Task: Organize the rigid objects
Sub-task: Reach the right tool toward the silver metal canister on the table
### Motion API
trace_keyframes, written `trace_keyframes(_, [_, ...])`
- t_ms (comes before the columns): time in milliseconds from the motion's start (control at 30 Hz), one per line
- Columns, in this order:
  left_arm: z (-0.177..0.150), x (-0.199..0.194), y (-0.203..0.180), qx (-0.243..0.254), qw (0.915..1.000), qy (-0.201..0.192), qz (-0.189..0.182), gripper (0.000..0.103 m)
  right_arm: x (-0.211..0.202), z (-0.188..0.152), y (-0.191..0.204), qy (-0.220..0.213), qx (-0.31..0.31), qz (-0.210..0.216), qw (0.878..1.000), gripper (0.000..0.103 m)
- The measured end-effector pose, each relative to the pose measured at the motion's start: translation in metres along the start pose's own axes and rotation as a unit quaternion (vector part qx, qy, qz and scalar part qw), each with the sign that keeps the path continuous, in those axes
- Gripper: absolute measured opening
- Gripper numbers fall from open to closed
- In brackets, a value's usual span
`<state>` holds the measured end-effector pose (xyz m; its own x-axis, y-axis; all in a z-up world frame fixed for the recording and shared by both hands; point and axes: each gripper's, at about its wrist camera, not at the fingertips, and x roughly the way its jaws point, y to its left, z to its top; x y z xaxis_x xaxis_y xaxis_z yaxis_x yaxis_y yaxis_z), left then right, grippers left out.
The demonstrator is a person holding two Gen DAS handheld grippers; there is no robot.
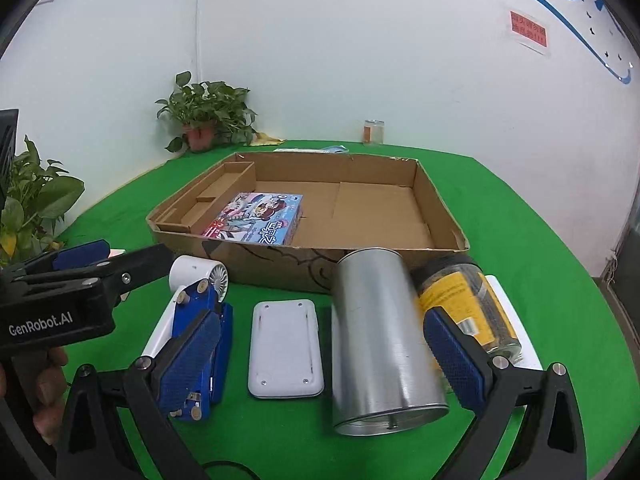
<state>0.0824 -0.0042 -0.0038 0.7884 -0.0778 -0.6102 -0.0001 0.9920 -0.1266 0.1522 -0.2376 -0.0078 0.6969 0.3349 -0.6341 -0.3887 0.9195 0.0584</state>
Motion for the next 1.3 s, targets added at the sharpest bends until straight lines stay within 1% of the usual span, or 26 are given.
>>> trace_keyframes(333, [0.0,0.012,-0.008,0.007,0.9996,0.013,-0.024,0.098,0.001,-0.001,0.001,0.008,0.011,-0.01,1.0,0.102])
trace_keyframes(500, [-0.001,0.014,-0.01,0.011,0.9995,0.018,-0.026,0.098,0.0,-0.003,0.007,0.012,0.011,-0.017,1.0,0.102])
trace_keyframes(767, [0.001,0.011,-0.006,0.003,0.9995,0.019,-0.026,0.098,0.005,-0.007,0.018,0.017,0.01,-0.016,1.0,0.102])
trace_keyframes(933, [0.0,0.015,-0.006,-0.002,0.9985,0.035,-0.043,0.098,0.004,-0.008,0.02,0.017,0.015,-0.016,1.0,0.102])
trace_keyframes(1067, [-0.004,0.019,-0.006,-0.003,0.9966,0.054,-0.063,0.098,0.004,-0.009,0.012,0.016,0.025,-0.018,0.999,0.102])
trace_keyframes(1167, [-0.008,0.022,-0.008,-0.001,0.9949,0.068,-0.074,0.098,0.007,-0.015,0.001,0.036,0.041,-0.012,0.998,0.099])
trace_keyframes(1267, [-0.011,0.026,-0.01,0.002,0.9936,0.076,-0.083,0.098,0.009,-0.024,-0.007,0.052,0.057,-0.002,0.997,0.091])
trace_keyframes(1300, [-0.012,0.027,-0.011,0.001,0.9931,0.079,-0.086,0.098,0.009,-0.027,-0.008,0.057,0.061,0.002,0.996,0.09])
